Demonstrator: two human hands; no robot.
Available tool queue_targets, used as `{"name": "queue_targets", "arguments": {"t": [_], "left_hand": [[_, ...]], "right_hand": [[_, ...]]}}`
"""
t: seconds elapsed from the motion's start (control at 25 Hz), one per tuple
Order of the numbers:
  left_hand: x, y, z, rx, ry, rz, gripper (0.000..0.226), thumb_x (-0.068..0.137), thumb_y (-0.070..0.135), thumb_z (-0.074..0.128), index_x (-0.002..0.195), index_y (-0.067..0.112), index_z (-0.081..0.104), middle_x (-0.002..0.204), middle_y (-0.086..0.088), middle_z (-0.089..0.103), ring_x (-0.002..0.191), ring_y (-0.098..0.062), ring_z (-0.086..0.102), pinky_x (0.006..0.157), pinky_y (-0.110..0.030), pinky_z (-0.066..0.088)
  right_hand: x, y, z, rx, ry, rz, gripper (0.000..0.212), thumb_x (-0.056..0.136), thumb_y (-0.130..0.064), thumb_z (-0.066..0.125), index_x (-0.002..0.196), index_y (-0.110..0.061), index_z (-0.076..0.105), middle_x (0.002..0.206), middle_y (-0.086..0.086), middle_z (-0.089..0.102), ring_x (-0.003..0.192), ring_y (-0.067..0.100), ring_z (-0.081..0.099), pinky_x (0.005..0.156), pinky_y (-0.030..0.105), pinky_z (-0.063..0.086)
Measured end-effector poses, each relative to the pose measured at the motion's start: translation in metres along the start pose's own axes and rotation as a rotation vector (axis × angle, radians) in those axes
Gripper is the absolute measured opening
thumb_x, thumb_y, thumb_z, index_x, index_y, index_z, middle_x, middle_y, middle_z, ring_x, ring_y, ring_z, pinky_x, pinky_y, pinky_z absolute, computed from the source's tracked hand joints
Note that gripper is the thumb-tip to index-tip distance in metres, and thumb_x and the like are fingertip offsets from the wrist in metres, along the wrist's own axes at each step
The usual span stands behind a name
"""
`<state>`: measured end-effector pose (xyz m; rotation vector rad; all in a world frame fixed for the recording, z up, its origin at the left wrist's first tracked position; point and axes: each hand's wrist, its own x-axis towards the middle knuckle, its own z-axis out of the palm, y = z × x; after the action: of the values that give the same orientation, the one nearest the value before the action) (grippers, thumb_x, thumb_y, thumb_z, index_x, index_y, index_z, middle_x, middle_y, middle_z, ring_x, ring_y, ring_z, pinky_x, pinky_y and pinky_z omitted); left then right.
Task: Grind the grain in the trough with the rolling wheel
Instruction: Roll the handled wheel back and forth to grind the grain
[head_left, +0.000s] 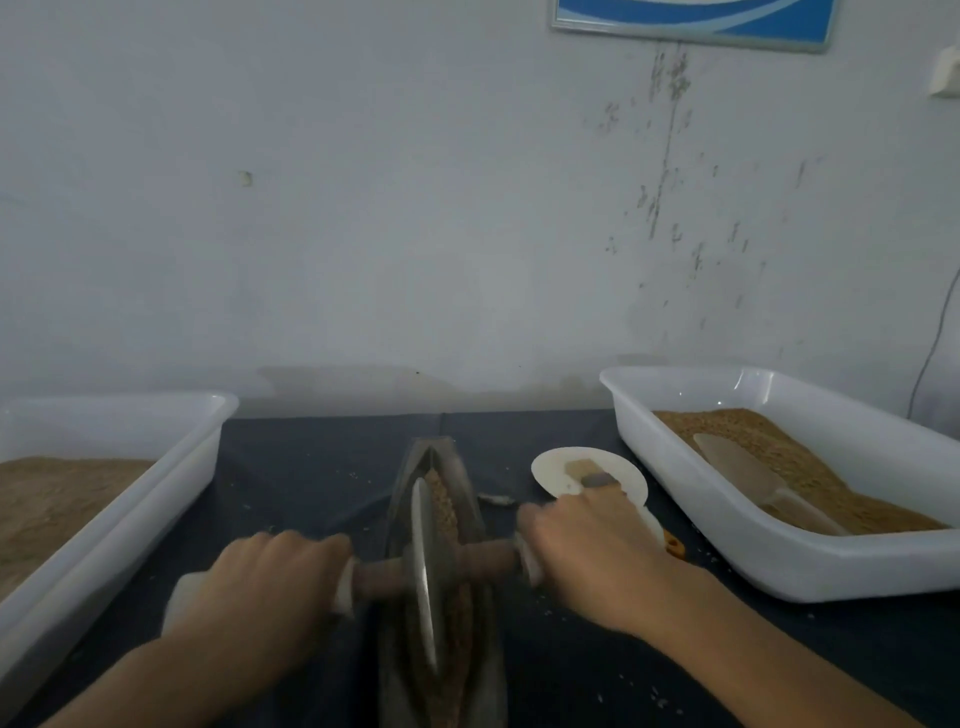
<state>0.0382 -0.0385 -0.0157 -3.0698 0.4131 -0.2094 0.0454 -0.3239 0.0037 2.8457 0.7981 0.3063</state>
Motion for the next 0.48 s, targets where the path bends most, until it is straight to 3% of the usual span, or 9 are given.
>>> {"name": "queue_targets", "arguments": {"t": [0.12, 0.2, 0.32, 0.4, 0.48], "left_hand": [[-0.012, 0.001, -0.01, 0.129, -0.073, 0.003, 0.015, 0.076, 0.046, 0.05, 0.073, 0.047, 0.035, 0.07, 0.016, 0.043, 0.059, 0.001, 0.034, 0.057, -0.026, 0.027], [0.006, 0.008, -0.014, 0.159, -0.003, -0.021, 0.018, 0.078, 0.041, 0.054, 0.072, 0.036, 0.038, 0.072, 0.015, 0.048, 0.061, 0.001, 0.041, 0.058, -0.025, 0.03], [0.053, 0.013, -0.013, 0.283, 0.237, -0.098, 0.018, 0.086, 0.036, 0.055, 0.086, 0.03, 0.038, 0.09, 0.006, 0.063, 0.081, -0.016, 0.062, 0.063, -0.031, 0.035], [0.075, 0.016, -0.016, 0.292, 0.247, -0.133, 0.026, 0.085, 0.041, 0.059, 0.09, 0.026, 0.039, 0.095, 0.005, 0.064, 0.086, -0.02, 0.063, 0.063, -0.031, 0.036], [0.074, 0.016, -0.019, 0.315, 0.228, -0.095, 0.028, 0.085, 0.038, 0.06, 0.09, 0.026, 0.035, 0.096, 0.005, 0.064, 0.087, -0.02, 0.063, 0.063, -0.032, 0.034]], "right_hand": [[-0.015, 0.007, 0.003, 0.065, -0.119, -0.03, 0.022, 0.081, -0.033, 0.066, 0.087, -0.031, 0.044, 0.076, -0.007, 0.053, 0.069, 0.012, 0.051, 0.062, 0.032, 0.04], [0.0, 0.007, 0.01, 0.076, -0.034, 0.061, 0.025, 0.082, -0.032, 0.065, 0.081, -0.034, 0.04, 0.072, -0.008, 0.052, 0.067, 0.01, 0.052, 0.059, 0.029, 0.039], [0.047, 0.015, 0.02, -0.022, 0.127, 0.257, 0.019, 0.086, -0.024, 0.062, 0.098, -0.023, 0.048, 0.086, -0.002, 0.062, 0.077, 0.019, 0.062, 0.062, 0.03, 0.042], [0.068, 0.02, 0.026, -0.027, 0.161, 0.339, 0.02, 0.088, -0.023, 0.061, 0.103, -0.019, 0.049, 0.094, 0.002, 0.066, 0.081, 0.022, 0.063, 0.061, 0.031, 0.04], [0.06, 0.02, 0.028, -0.006, 0.138, 0.323, 0.015, 0.088, -0.024, 0.058, 0.101, -0.02, 0.05, 0.09, 0.0, 0.066, 0.073, 0.02, 0.06, 0.06, 0.031, 0.039]]}}
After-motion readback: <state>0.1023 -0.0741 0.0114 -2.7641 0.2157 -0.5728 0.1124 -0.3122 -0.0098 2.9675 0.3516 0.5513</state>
